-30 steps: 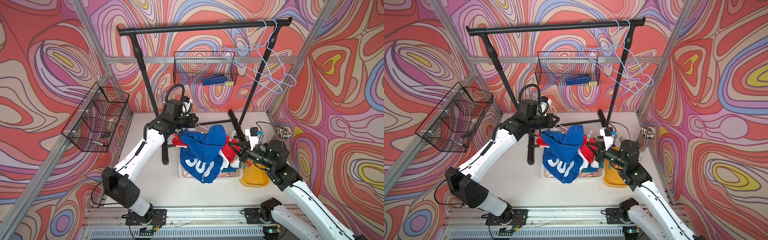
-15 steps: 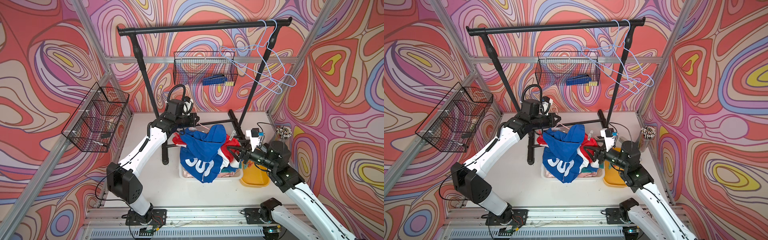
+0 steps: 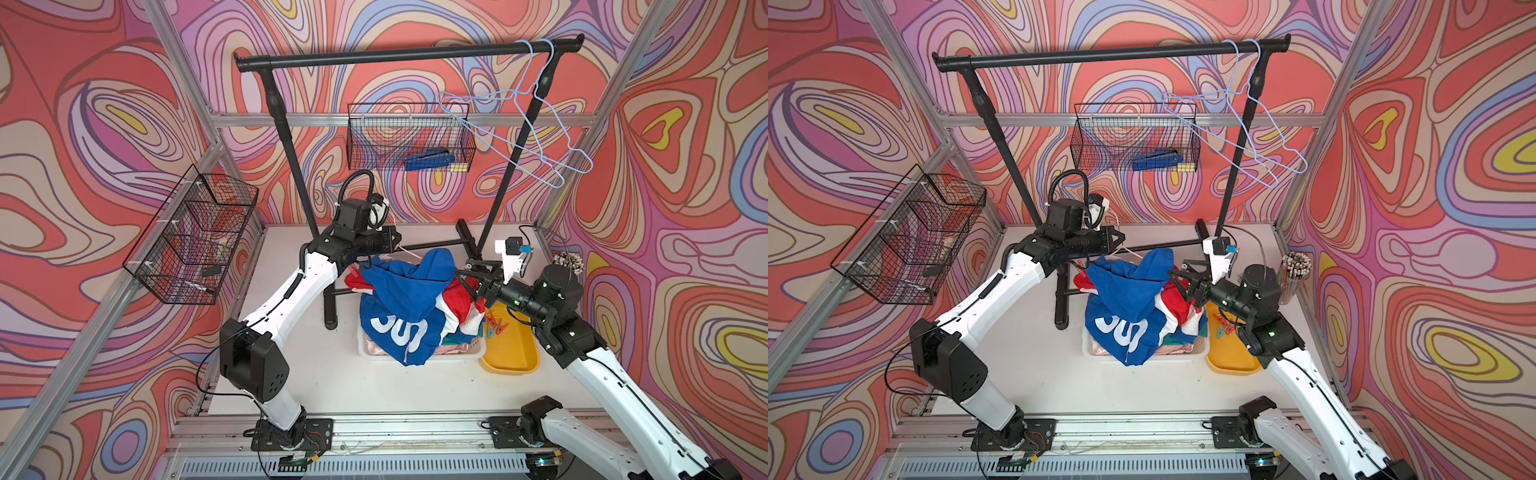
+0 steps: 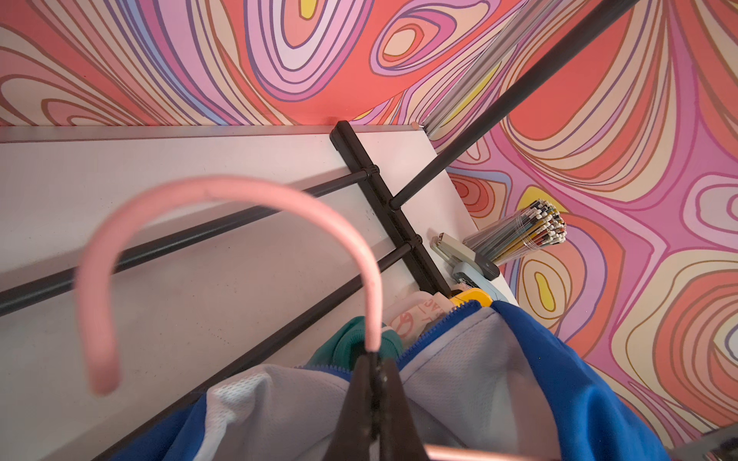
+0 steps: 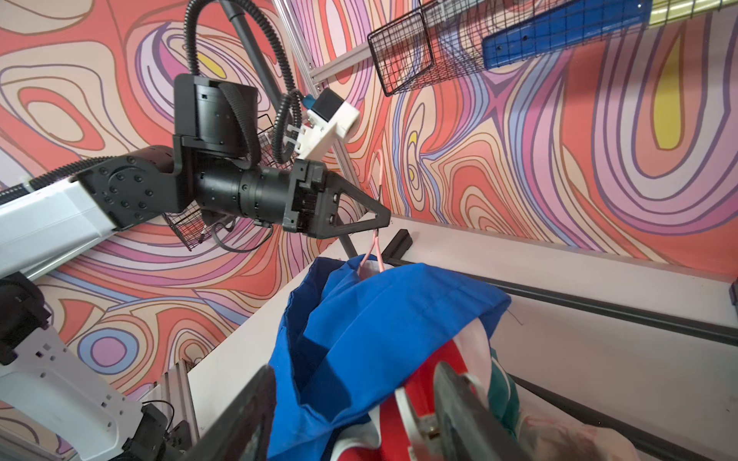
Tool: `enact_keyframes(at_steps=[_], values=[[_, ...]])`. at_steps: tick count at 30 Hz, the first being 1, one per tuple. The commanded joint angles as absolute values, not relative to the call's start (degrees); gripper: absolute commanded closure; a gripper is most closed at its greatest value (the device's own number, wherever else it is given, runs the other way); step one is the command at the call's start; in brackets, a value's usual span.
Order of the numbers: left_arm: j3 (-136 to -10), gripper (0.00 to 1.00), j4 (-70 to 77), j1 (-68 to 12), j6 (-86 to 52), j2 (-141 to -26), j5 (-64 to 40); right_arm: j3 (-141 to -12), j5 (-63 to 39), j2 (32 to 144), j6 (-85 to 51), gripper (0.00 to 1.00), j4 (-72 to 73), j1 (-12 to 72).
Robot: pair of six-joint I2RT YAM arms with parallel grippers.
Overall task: Remove the clothespins securing jackets to the hanger
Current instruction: Remove the clothespin from the hanger.
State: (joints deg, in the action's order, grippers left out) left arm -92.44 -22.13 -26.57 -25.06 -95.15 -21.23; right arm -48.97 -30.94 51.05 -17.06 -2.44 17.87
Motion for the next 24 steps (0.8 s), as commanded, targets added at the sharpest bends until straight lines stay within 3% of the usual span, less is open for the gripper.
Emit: enact_keyframes(at_steps=[1, 12, 21, 24], values=[[-91.77, 1.00, -20.89, -26.29, -23.85, -96.06, -21.81, -51.53, -32.50, 51.38, -17.10, 0.36, -2.16, 15.72], [-90.97, 1.00, -20.40, -26.26, -23.78, -96.24, -22.38, -53.70, -34.22, 52.76, -17.39, 0.31, -4.39, 12.83], [-90.11, 1.00, -19.78, -26.22, -23.70, -95.81, -22.67, -54.40, -38.36, 56.94, -20.30, 0.32, -3.78, 8.82], [-90.23, 1.00, -19.73, -26.20, -23.76, -95.89, -22.77, -54.60, -40.60, 58.67, -21.15, 0.36, -3.26, 8.63]])
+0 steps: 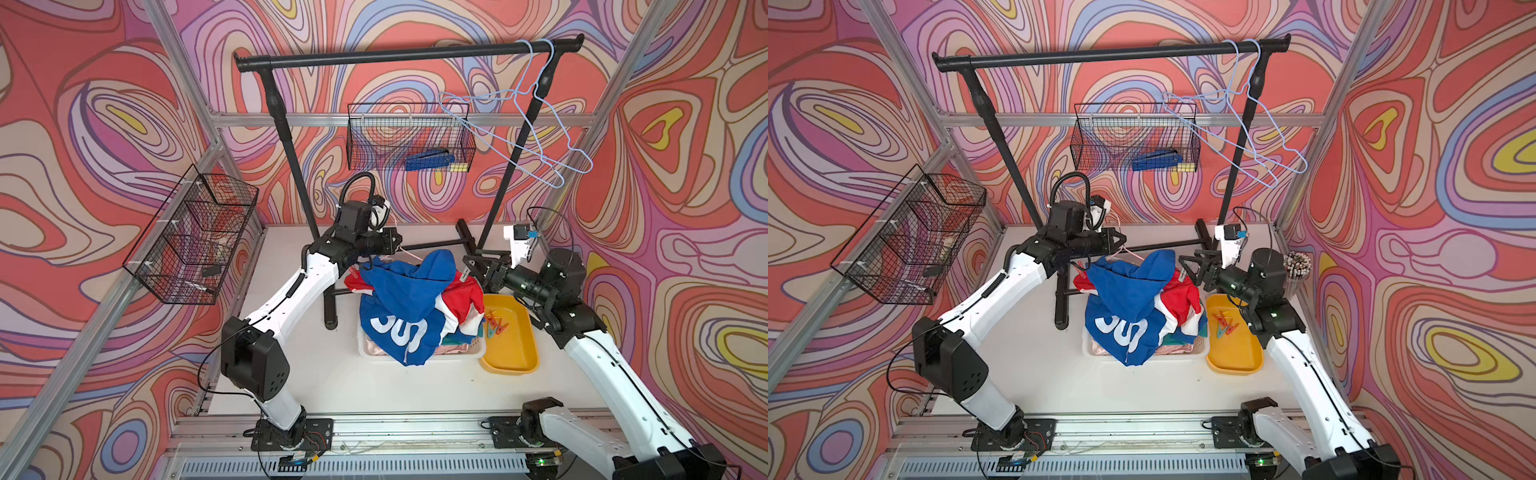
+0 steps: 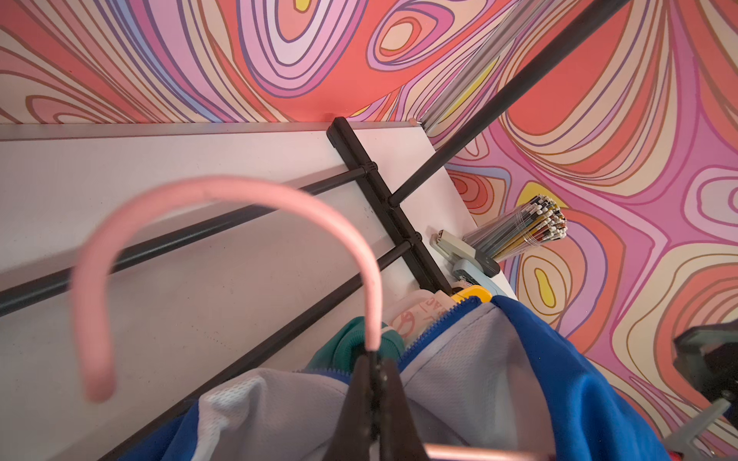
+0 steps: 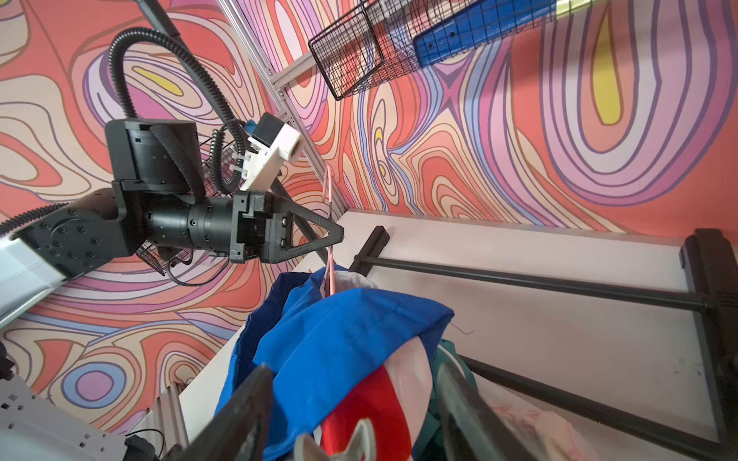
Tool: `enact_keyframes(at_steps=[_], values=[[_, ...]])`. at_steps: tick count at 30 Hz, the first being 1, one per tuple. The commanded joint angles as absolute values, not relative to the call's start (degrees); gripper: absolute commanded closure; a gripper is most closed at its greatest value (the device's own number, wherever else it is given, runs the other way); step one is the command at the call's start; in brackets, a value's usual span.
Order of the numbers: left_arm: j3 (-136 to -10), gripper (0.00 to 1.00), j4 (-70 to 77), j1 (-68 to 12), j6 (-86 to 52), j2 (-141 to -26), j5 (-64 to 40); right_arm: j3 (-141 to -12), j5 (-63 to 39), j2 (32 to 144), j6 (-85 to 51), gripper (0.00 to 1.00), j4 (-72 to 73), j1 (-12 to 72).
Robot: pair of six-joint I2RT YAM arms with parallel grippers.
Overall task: Remove the clothespins securing jackets to the hanger
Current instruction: Remove the clothespin from the hanger.
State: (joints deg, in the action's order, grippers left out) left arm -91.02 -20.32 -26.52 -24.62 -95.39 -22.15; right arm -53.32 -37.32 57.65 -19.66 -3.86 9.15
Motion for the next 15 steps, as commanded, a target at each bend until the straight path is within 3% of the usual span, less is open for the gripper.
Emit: enact_keyframes(at_steps=[1, 15], values=[[-90.25, 1.00, -19.73, -26.19, -23.80, -95.97, -22.85, -54.51, -41.04, 58.85, -21.27, 0.38, -3.10, 8.64], [-90.51, 1.00, -19.22, -26.25, -24.29, -96.59, -23.64, -54.23, -44.26, 59.23, -20.88, 0.62, -5.61, 8.68]])
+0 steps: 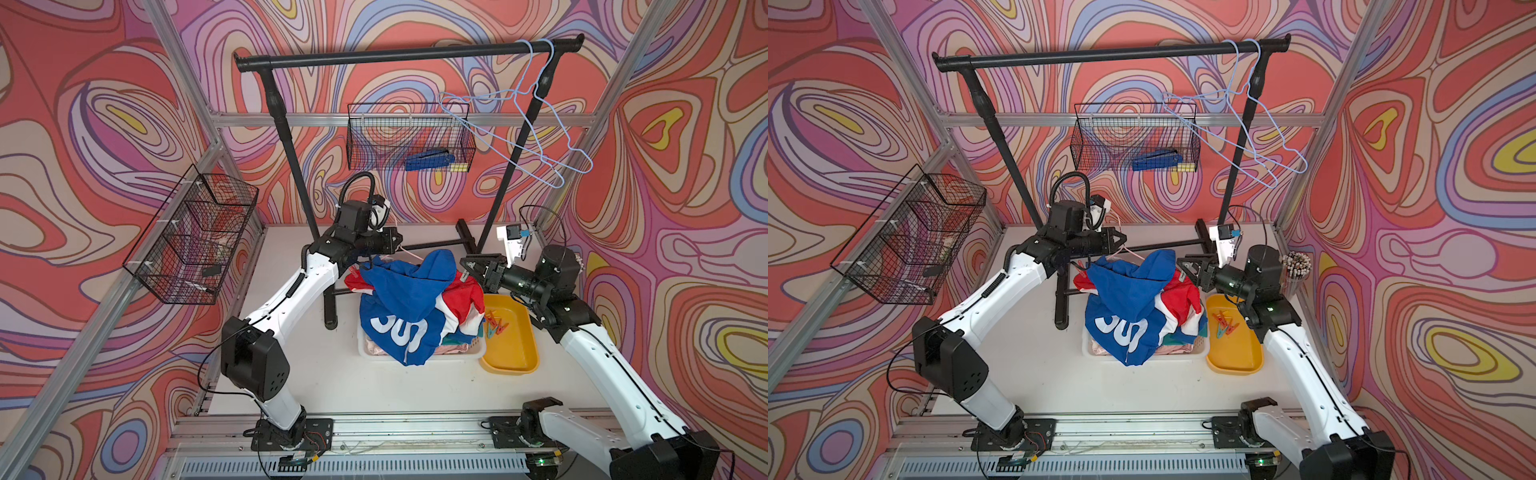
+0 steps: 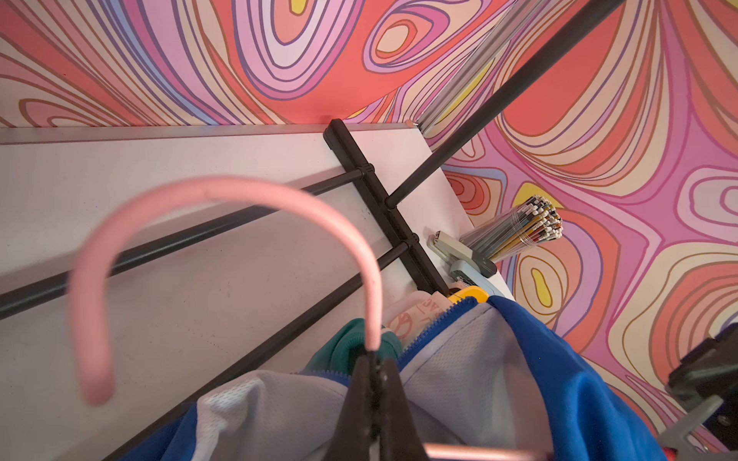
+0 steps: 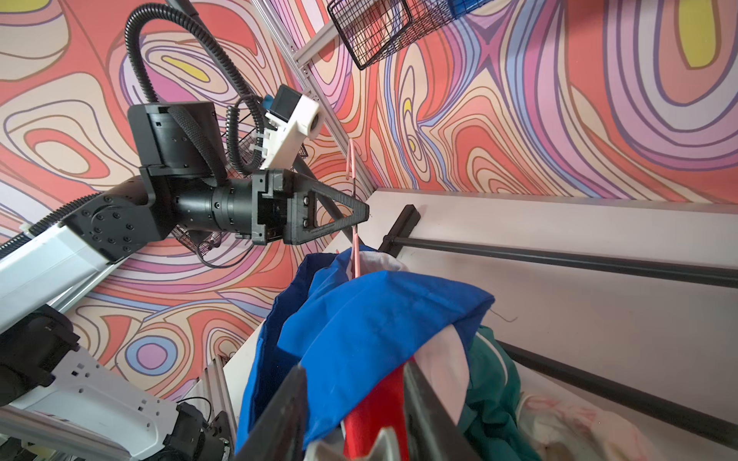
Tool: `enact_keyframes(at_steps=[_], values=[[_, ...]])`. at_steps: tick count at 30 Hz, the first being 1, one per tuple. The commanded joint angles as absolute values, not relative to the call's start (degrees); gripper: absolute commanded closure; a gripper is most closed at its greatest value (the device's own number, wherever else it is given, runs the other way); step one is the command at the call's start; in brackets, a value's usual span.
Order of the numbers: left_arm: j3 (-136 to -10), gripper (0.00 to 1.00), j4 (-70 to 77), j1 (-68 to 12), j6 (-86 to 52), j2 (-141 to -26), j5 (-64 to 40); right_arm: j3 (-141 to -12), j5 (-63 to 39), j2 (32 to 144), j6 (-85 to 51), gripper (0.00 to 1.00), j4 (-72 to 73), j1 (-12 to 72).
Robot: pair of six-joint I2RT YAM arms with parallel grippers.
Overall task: Remove the clothespins securing jackets to the hanger
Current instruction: Remove the clothespin from the hanger.
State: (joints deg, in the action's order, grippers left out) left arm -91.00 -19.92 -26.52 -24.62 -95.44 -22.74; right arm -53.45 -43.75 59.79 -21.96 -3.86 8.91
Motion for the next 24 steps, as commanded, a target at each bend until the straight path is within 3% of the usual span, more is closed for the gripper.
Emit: enact_keyframes(at_steps=[1, 13, 24], values=[[-90.45, 1.00, -19.23, -26.24, -24.30, -96.64, -23.73, -54.15, -44.13, 59.09, -20.83, 0.63, -5.88, 8.61], [-90.18, 1.00, -18.89, -26.21, -24.61, -96.67, -23.98, -54.93, -43.73, 59.67, -21.44, 0.66, -7.63, 8.63], [-88.31, 1.00, -16.23, -26.29, -26.16, -95.82, -23.59, -55.37, -41.99, 58.98, -25.67, 0.75, -8.32, 8.73]])
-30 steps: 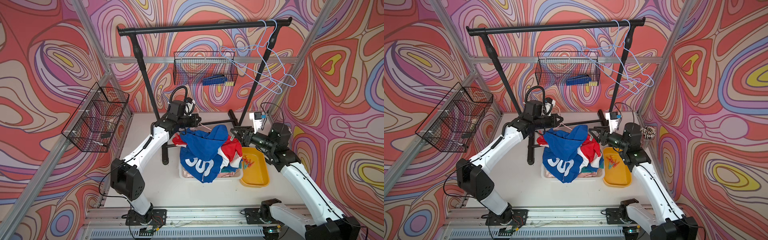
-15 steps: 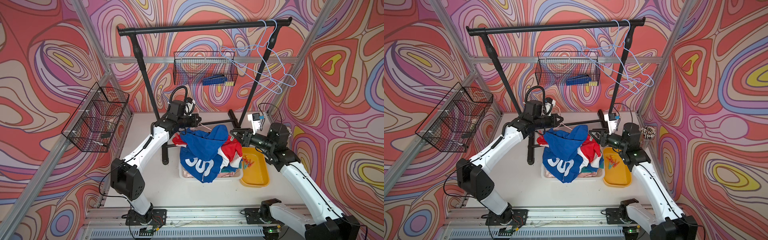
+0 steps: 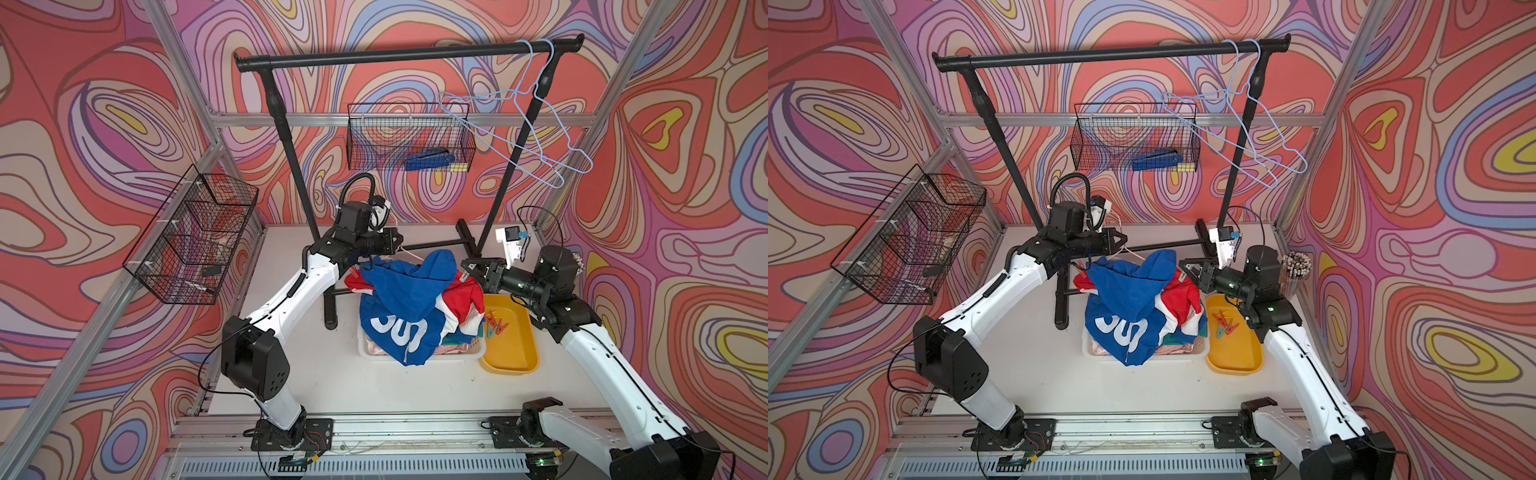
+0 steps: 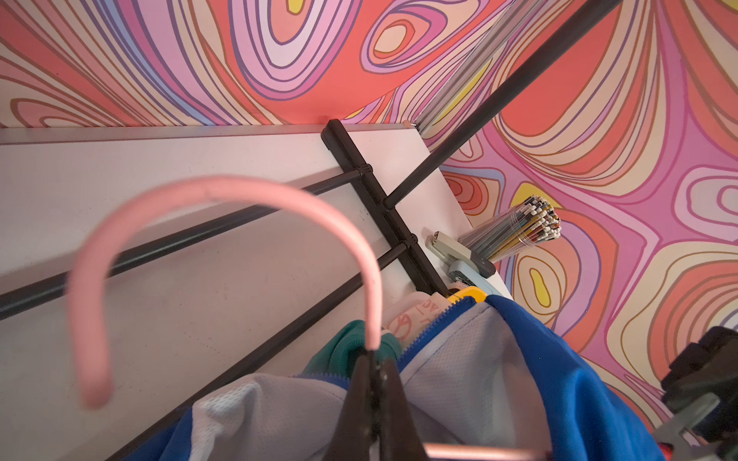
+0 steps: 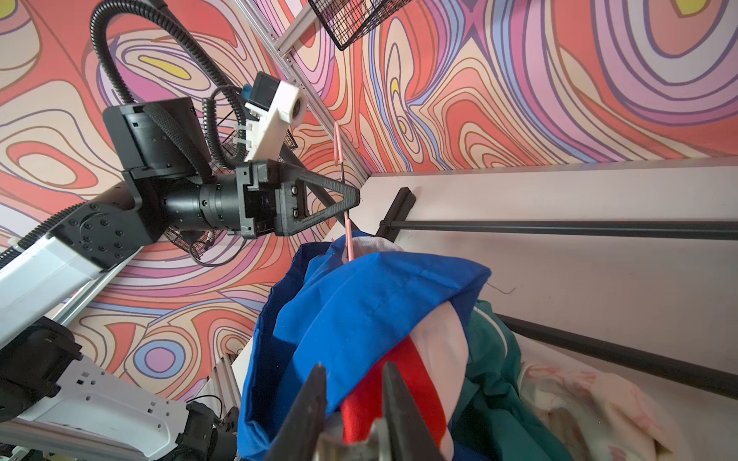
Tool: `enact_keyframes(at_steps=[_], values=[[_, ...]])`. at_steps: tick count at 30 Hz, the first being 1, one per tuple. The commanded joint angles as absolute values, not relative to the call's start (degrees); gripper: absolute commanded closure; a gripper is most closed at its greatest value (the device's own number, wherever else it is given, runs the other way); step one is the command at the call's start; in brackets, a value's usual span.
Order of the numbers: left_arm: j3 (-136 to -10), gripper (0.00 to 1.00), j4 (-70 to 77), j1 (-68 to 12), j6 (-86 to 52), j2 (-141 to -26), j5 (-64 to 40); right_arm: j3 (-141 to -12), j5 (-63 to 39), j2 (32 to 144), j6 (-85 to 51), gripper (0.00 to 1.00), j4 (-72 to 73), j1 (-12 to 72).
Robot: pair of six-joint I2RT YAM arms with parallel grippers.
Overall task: Remove the clothespins securing jackets to the hanger
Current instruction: Remove the clothespin from the hanger.
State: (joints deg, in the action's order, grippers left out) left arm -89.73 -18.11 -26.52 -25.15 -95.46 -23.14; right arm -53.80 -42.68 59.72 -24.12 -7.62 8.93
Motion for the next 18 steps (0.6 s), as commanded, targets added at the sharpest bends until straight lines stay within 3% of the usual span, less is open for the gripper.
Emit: enact_keyframes(at_steps=[1, 10, 14, 18], values=[[-87.95, 1.00, -15.63, -26.35, -26.33, -95.64, -23.64, -55.29, -41.84, 58.97, -26.12, 0.76, -8.20, 8.70], [-86.67, 1.00, -13.74, -27.61, -26.04, -94.57, -22.85, -54.49, -42.10, 58.80, -29.56, 0.89, -5.36, 10.98], [-86.57, 1.00, -13.71, -28.15, -25.85, -94.58, -22.85, -54.32, -41.75, 58.89, -30.27, 1.00, -4.85, 12.02], [-86.35, 1.00, -13.71, -28.48, -25.57, -94.57, -22.48, -54.84, -40.37, 58.93, -30.23, 1.00, -4.86, 12.58]])
